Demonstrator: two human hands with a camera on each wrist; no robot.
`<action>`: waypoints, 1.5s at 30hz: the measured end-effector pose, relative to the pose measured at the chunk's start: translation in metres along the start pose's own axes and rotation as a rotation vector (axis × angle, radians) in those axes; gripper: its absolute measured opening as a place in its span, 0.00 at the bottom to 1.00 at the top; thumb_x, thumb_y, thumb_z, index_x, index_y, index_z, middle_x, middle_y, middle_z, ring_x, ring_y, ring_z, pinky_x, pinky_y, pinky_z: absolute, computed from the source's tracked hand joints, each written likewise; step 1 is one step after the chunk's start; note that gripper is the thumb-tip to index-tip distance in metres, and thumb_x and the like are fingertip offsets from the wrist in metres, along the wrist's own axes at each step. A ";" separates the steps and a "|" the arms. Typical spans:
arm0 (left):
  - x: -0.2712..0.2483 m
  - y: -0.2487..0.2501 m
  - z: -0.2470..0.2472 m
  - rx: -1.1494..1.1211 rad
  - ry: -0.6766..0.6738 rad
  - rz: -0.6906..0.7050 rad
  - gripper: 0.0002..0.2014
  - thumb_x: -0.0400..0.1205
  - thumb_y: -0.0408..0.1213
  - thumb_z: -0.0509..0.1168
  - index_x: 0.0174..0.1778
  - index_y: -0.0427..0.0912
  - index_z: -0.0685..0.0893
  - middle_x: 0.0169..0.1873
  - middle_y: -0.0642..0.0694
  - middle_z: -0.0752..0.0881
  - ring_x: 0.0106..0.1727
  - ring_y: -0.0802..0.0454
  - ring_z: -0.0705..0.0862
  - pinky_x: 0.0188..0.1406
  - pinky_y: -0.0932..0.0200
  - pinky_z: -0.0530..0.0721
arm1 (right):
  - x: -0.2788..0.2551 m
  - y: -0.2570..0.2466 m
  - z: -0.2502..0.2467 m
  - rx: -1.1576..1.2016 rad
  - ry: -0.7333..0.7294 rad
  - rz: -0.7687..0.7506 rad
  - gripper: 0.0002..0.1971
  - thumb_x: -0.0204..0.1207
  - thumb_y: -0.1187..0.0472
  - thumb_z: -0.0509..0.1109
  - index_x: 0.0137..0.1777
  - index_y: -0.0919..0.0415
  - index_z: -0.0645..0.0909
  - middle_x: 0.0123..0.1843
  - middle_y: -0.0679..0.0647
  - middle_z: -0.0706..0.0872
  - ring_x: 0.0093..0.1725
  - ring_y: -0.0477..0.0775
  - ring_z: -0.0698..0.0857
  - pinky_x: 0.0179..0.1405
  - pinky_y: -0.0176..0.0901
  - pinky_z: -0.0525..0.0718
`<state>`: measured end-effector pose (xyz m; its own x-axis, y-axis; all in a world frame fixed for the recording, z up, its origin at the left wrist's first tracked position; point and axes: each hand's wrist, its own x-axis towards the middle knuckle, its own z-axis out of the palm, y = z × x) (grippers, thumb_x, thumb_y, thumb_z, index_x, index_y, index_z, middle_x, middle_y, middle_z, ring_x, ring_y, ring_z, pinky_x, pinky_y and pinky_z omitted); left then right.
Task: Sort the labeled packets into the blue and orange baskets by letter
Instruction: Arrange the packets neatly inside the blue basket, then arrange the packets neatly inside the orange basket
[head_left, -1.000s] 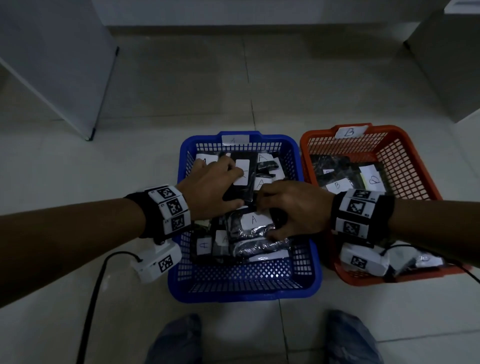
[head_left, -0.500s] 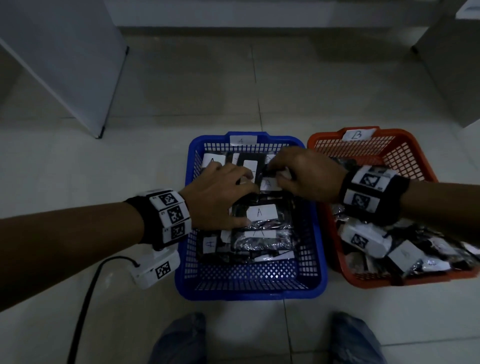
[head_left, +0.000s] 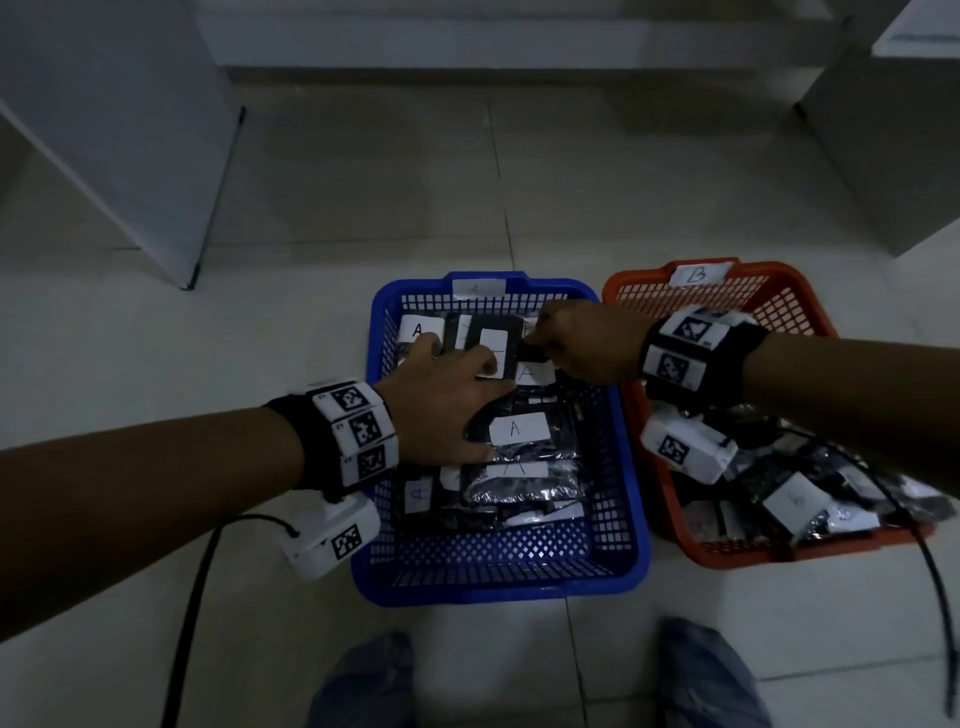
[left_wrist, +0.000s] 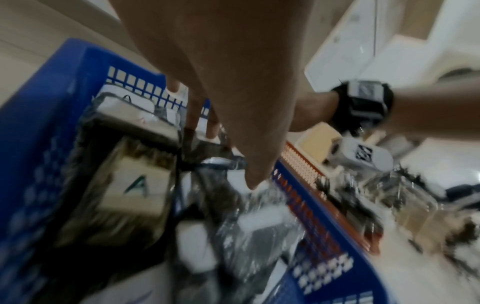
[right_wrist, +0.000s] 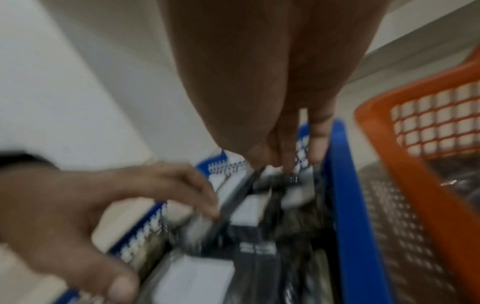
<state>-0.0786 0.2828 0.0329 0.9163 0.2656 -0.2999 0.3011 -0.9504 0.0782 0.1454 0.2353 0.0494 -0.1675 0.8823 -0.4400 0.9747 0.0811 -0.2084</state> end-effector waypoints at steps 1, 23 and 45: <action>0.002 -0.001 -0.005 -0.061 -0.009 -0.010 0.38 0.78 0.69 0.60 0.81 0.55 0.67 0.71 0.50 0.71 0.69 0.49 0.75 0.74 0.40 0.59 | -0.004 0.001 -0.009 0.052 0.023 0.007 0.17 0.85 0.66 0.63 0.70 0.56 0.84 0.67 0.56 0.83 0.62 0.56 0.83 0.62 0.50 0.84; 0.099 0.031 -0.169 -0.180 -0.183 0.041 0.20 0.81 0.54 0.70 0.64 0.46 0.83 0.56 0.48 0.85 0.53 0.49 0.84 0.54 0.49 0.86 | -0.133 0.121 -0.091 -0.038 -0.161 0.424 0.17 0.84 0.52 0.68 0.69 0.56 0.84 0.68 0.55 0.86 0.63 0.58 0.85 0.65 0.45 0.81; 0.118 0.173 -0.109 -0.172 -0.205 -0.333 0.13 0.80 0.50 0.66 0.53 0.46 0.85 0.47 0.49 0.87 0.47 0.51 0.85 0.48 0.52 0.87 | -0.147 0.279 0.022 -0.025 0.008 0.385 0.13 0.76 0.61 0.69 0.48 0.56 0.65 0.39 0.54 0.84 0.30 0.52 0.86 0.33 0.51 0.92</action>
<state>0.1107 0.1669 0.1143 0.6956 0.4991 -0.5168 0.6270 -0.7729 0.0976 0.4389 0.1181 0.0370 0.2123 0.8540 -0.4750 0.9694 -0.2452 -0.0076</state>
